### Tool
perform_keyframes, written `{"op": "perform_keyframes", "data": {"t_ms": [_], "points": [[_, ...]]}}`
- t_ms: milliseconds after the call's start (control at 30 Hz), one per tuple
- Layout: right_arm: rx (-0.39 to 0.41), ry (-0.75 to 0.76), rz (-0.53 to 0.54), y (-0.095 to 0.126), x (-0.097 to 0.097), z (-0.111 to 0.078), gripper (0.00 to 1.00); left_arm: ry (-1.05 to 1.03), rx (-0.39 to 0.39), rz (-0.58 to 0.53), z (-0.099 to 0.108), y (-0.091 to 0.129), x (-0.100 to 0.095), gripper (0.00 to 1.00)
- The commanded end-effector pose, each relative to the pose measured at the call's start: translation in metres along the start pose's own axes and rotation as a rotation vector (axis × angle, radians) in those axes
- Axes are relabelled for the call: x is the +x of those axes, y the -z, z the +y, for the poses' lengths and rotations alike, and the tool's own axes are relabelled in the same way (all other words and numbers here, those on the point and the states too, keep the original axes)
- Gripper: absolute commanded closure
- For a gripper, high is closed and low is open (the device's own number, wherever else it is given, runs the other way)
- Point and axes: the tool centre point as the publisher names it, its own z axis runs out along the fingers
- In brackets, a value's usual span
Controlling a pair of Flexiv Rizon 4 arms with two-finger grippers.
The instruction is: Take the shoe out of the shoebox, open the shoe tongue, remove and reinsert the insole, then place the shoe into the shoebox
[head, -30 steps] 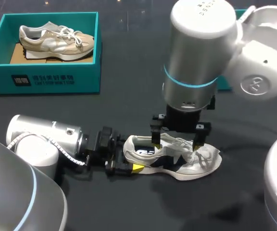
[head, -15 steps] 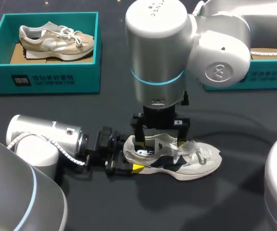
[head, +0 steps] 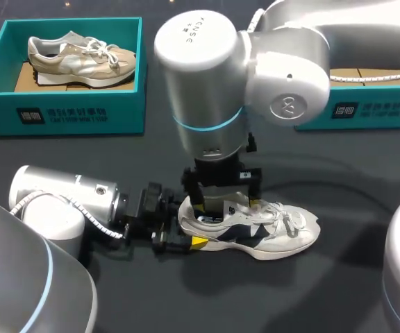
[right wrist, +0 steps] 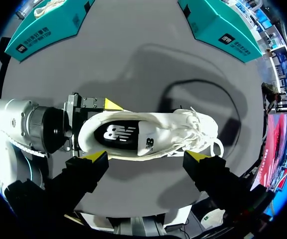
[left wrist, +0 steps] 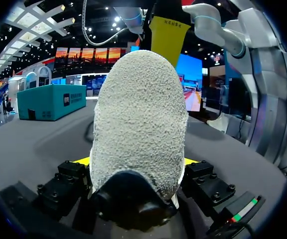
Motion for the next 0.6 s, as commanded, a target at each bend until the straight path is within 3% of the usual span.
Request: {"op": "perform_keyframes", "data": {"t_ms": [33,600], "points": [[0.001,-0.065,-0.3,-0.007,0.01,-0.004,0.0,0.0,-0.003,-0.003,0.002,-0.003,-0.002,1.0],[-0.034,-0.108,-0.346,-0.027,-0.015,-0.002,0.0,0.0,-0.003,-0.003,0.002,-0.003,-0.002,1.0]]}}
